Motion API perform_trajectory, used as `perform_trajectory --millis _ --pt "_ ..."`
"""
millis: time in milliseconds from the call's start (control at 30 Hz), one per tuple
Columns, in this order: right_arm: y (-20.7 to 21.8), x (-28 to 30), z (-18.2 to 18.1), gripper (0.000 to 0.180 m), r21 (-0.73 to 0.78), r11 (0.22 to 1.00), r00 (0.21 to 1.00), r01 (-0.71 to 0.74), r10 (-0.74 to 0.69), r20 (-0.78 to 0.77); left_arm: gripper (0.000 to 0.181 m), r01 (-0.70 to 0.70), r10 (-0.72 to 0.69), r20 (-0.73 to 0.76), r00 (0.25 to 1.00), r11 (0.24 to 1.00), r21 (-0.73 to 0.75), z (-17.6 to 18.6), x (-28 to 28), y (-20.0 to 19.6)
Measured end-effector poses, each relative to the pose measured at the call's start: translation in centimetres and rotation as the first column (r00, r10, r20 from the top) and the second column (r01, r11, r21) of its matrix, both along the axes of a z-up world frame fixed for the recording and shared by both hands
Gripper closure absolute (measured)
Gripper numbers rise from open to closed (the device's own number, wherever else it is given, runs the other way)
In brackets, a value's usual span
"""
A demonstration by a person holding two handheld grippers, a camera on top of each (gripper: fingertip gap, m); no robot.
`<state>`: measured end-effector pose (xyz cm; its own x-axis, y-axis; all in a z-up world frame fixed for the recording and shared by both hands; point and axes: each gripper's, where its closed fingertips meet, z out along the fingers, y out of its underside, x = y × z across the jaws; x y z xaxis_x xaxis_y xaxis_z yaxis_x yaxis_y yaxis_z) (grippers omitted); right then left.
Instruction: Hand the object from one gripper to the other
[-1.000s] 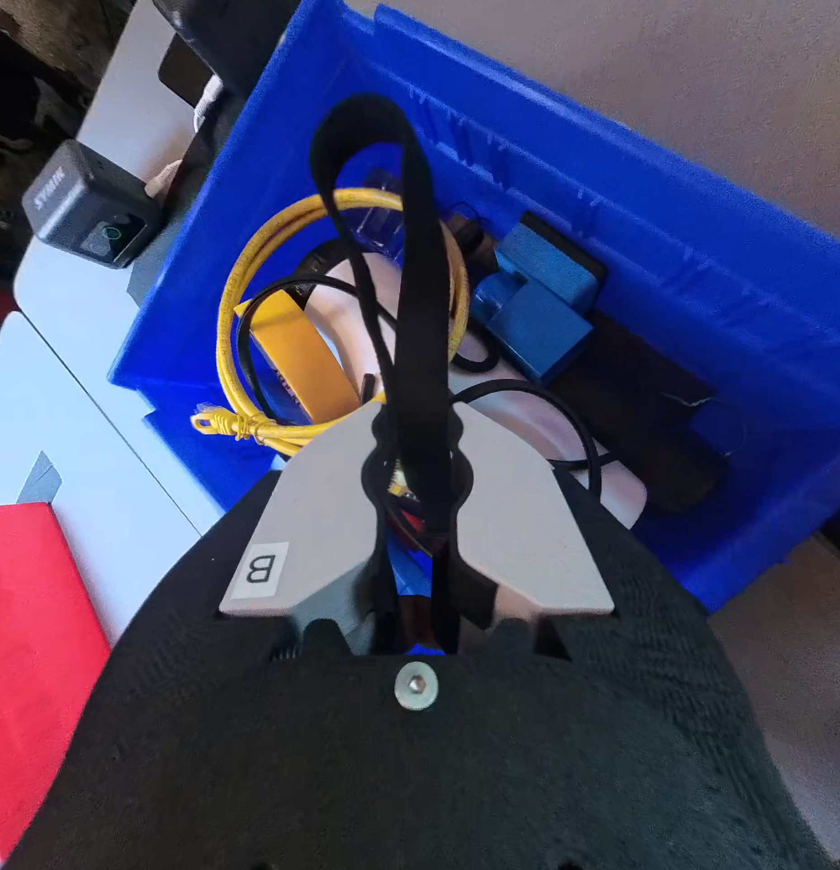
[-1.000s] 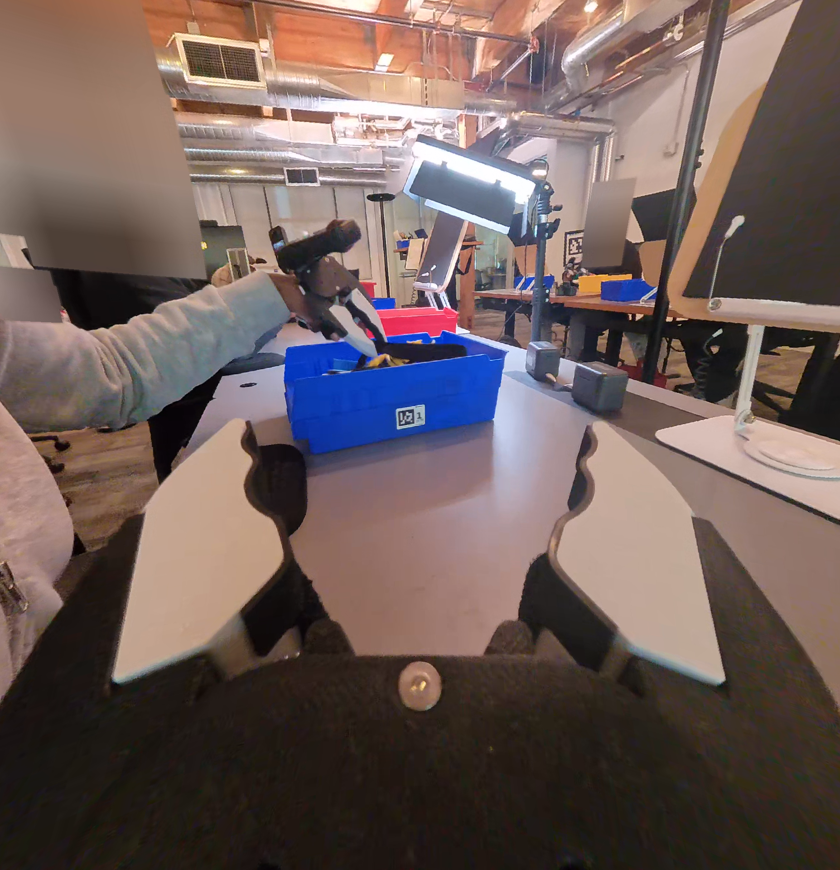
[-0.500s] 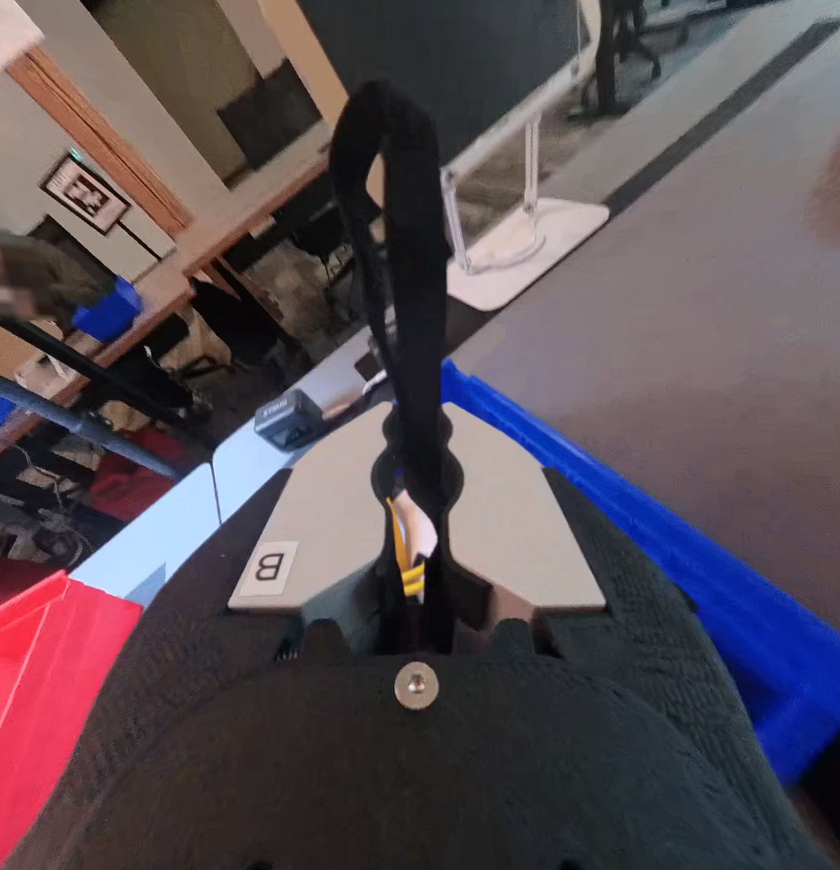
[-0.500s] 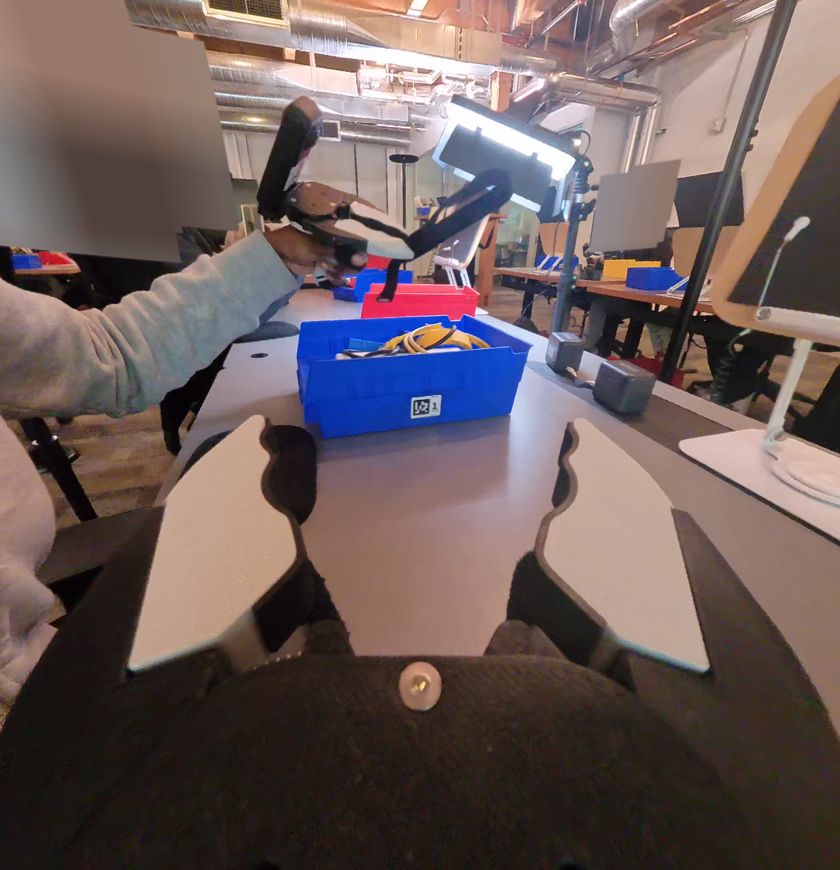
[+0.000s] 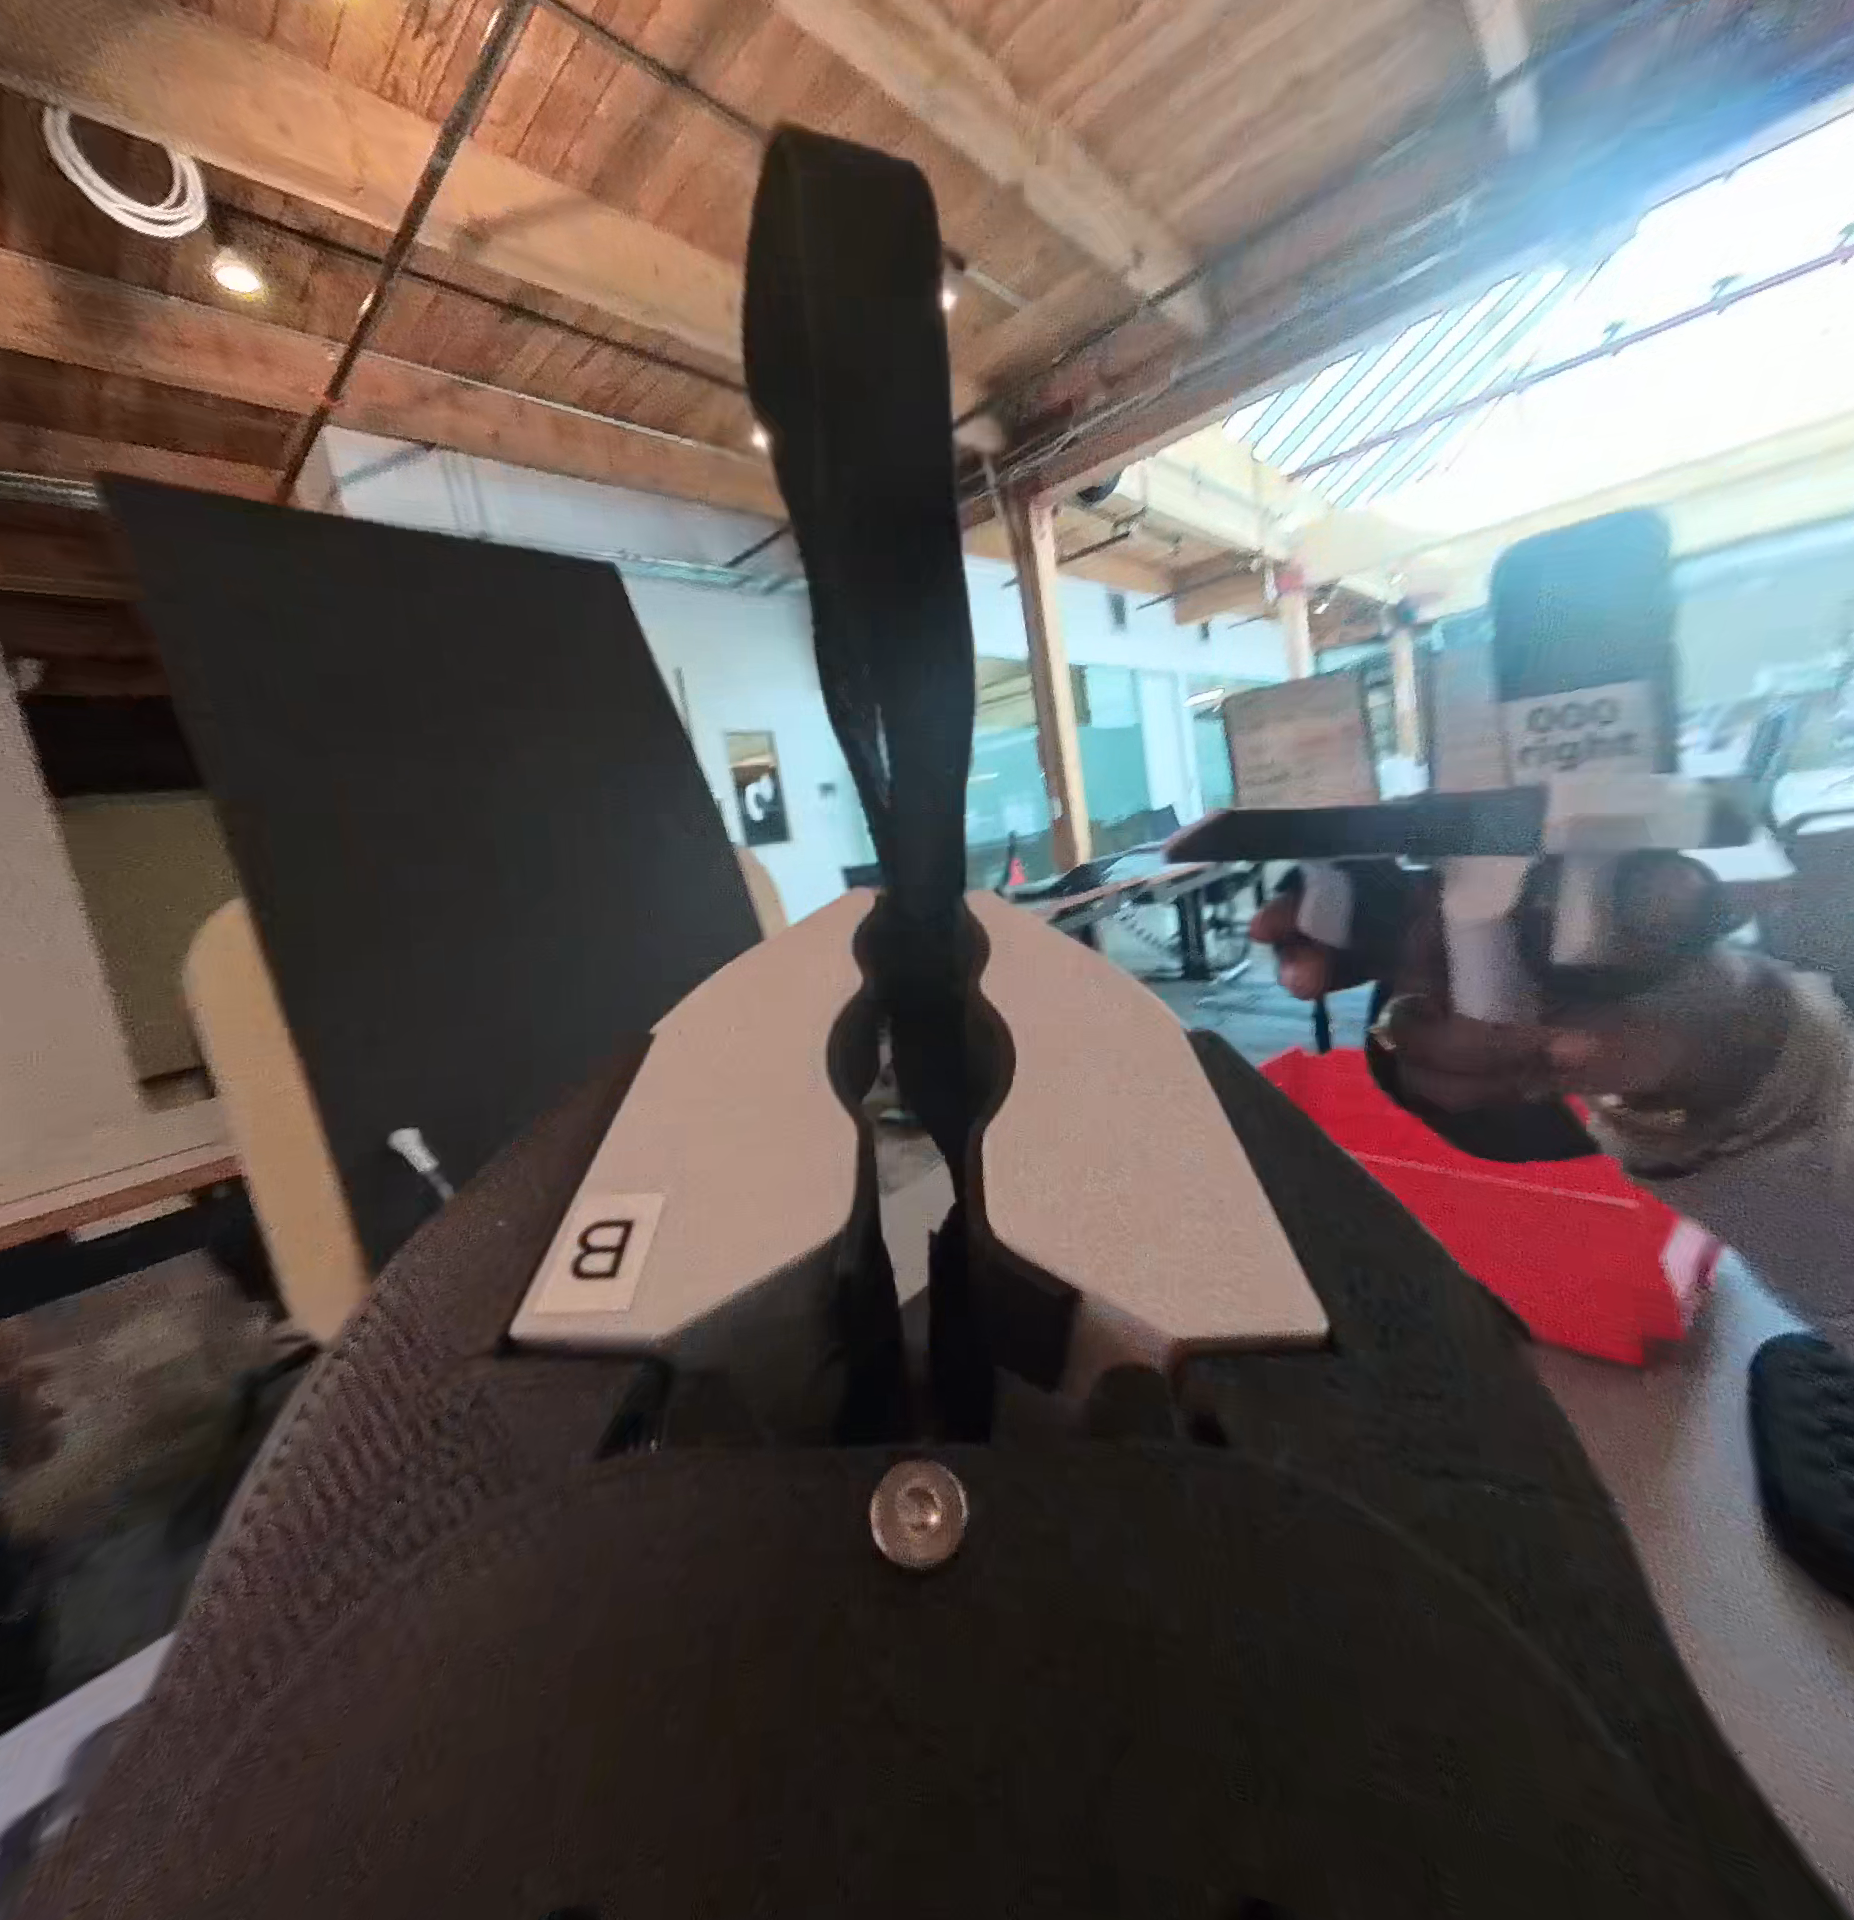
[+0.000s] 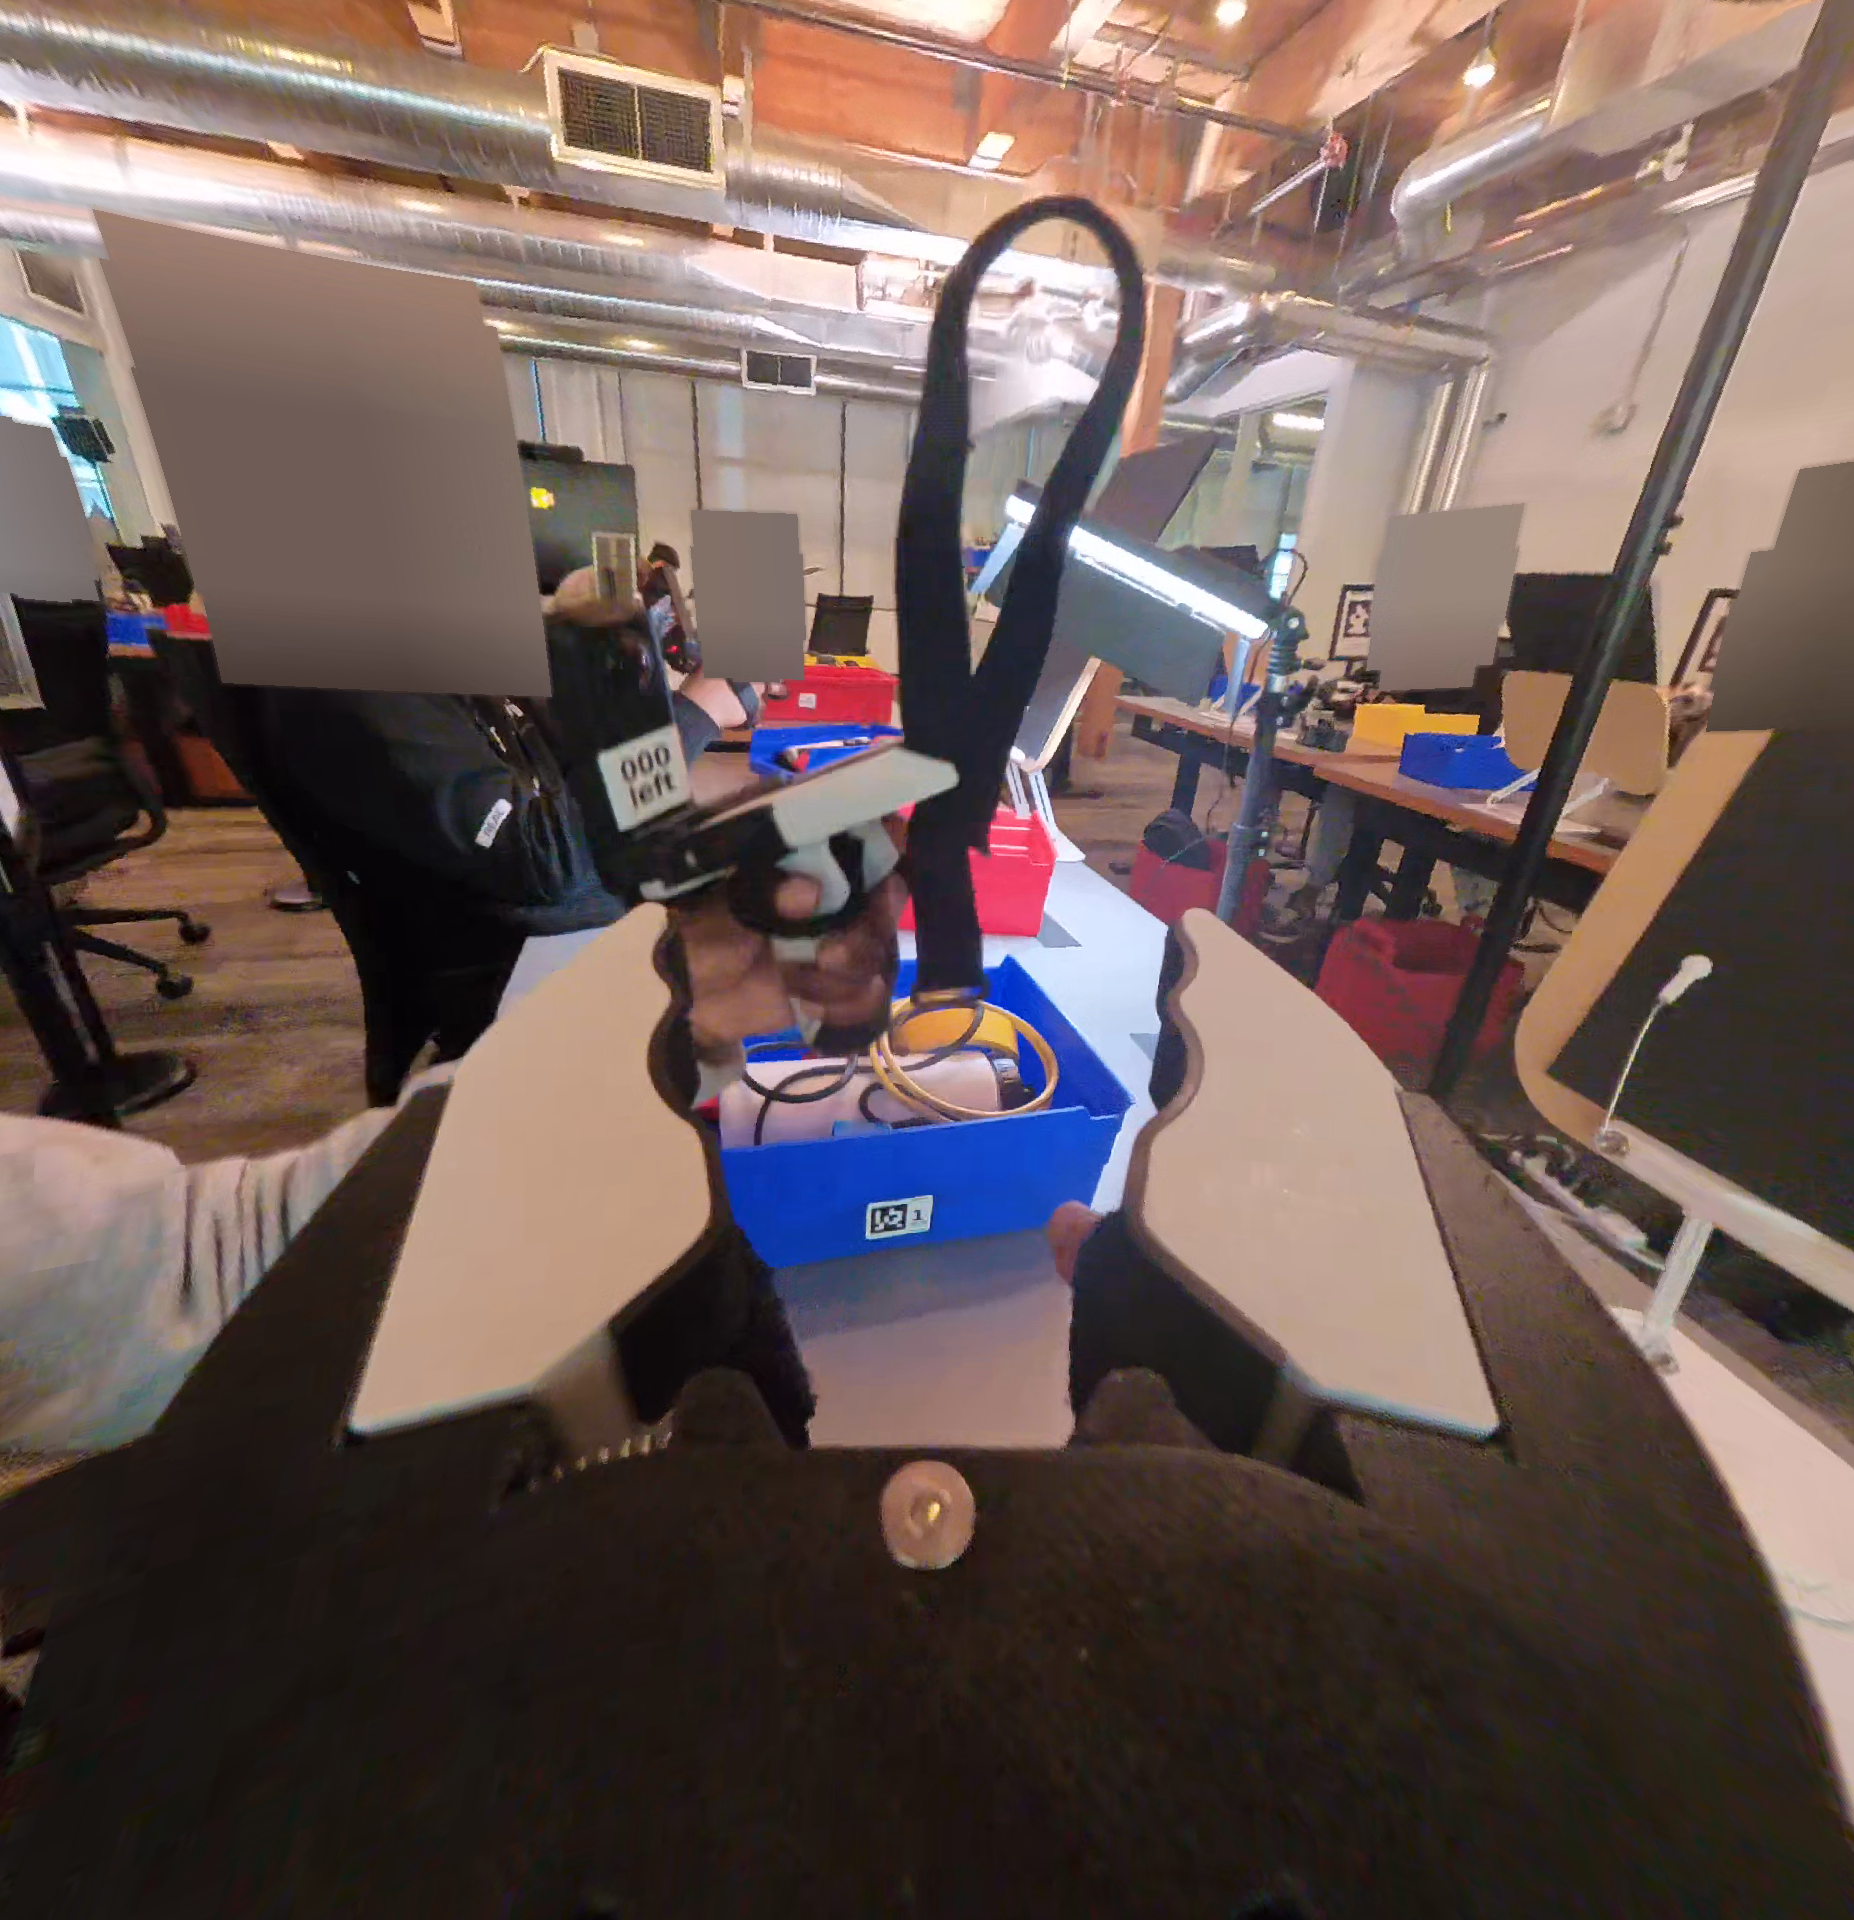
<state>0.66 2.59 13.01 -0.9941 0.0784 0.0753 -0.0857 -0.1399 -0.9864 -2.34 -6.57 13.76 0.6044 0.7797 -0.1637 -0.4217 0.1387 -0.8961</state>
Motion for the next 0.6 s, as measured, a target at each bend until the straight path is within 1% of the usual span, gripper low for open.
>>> perform_trajectory --millis 67,100,200,267,367,500,567,600 --pt "0.0 -1.3 0.9 0.097 -0.012 1.000 0.998 -0.018 0.018 0.057 0.170 0.112 -0.113 0.005 0.994 0.991 0.080 -1.0 -0.6 2.1" --pt "0.0 -1.9 0.8 0.099 -0.013 0.999 0.996 -0.040 0.041 0.076 0.170 0.171 -0.174 0.019 0.985 0.979 0.108 -2.0 -0.9 3.1" --pt "-0.1 -4.2 -1.9 0.105 0.025 0.996 0.985 -0.082 0.077 0.157 0.170 0.299 -0.315 0.078 0.946 0.940 0.164 -5.9 -1.9 5.5" --pt "-0.3 -5.5 -4.0 0.110 0.032 0.992 0.967 -0.120 0.109 0.232 0.170 0.360 -0.380 0.117 0.918 0.919 0.160 -8.3 -2.5 7.0" --pt "-1.2 -6.1 -5.5 0.110 0.007 0.979 0.921 -0.205 0.191 0.340 0.170 0.376 -0.401 0.178 0.899 0.913 0.158 -10.7 -3.6 8.1" --pt "-2.7 -5.9 -8.0 0.108 0.074 0.961 0.902 -0.267 0.222 0.371 0.170 0.372 -0.400 0.211 0.892 0.914 0.162 -11.8 -4.2 8.5" --pt "-3.3 -6.0 -8.8 0.109 0.090 0.956 0.892 -0.278 0.222 0.395 0.170 0.303 -0.327 0.239 0.914 0.944 0.130 -12.3 -5.0 8.1" --pt "-3.6 -6.3 -9.3 0.109 0.105 0.958 0.891 -0.266 0.203 0.405 0.170 0.226 -0.239 0.256 0.937 0.971 0.078 -12.8 -5.7 7.8"
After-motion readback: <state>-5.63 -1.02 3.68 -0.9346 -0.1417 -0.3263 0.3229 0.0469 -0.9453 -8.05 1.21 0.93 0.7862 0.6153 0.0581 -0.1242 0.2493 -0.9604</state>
